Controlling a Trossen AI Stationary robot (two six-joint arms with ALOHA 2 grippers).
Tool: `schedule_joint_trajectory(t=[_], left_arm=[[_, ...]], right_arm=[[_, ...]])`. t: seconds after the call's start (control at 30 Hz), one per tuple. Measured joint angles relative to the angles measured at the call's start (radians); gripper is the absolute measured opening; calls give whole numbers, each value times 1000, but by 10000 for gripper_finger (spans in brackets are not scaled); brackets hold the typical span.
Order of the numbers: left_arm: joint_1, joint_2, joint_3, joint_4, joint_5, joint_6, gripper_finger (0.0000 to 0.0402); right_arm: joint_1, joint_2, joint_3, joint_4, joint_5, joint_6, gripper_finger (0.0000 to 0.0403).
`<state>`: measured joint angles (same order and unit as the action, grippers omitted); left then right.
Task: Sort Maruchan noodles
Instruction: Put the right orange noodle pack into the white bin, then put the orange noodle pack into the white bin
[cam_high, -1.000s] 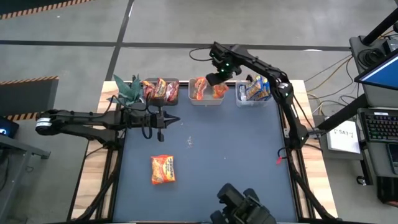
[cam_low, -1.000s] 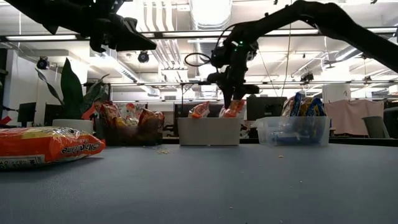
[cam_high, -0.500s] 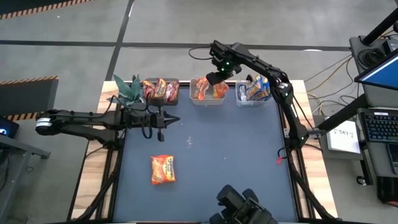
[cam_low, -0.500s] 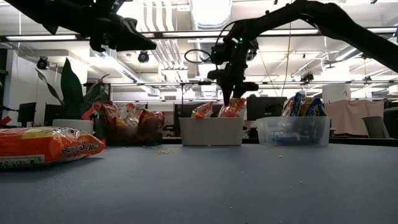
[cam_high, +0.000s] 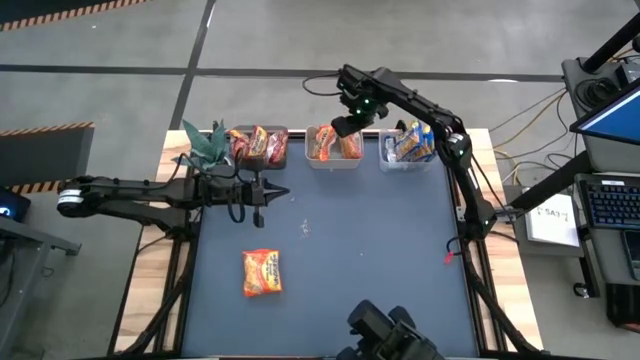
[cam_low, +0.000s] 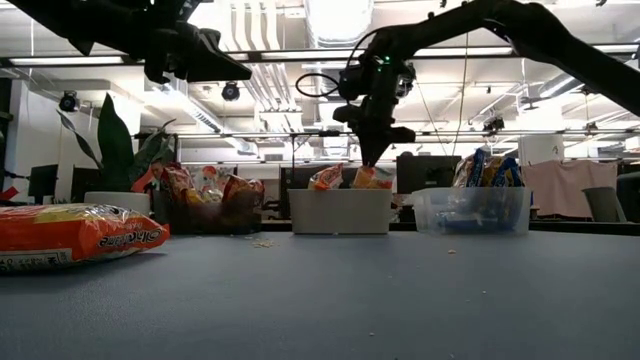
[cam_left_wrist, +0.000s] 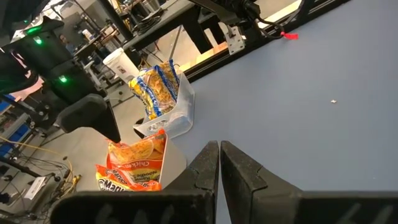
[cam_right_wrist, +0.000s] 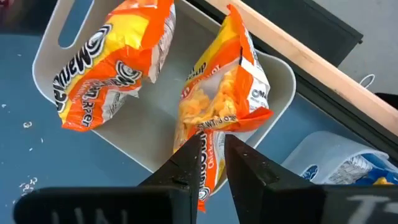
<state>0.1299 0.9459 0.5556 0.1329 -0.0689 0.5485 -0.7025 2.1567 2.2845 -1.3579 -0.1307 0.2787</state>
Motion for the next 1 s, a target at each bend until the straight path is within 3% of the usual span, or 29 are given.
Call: schedule_joint_trajectory(t=[0.2, 0.33, 0.53, 0.7, 1.0], left_arm=[[0, 2, 0, -3, 0, -16, 0], [0, 7, 0, -23, 0, -18, 0], [0, 19, 0, -29, 0, -67, 0], [0, 20, 0, -46, 0, -161, 0], [-26, 20, 0, -184, 0, -450, 0]], right_arm=[[5, -24, 15, -42, 6, -4, 58], [33, -95, 5, -35, 65, -51, 58], [144, -222, -99, 143, 81, -142, 57], [262, -350, -315, 395, 79, -209, 57], [438, -576, -846, 916, 78, -310, 57]])
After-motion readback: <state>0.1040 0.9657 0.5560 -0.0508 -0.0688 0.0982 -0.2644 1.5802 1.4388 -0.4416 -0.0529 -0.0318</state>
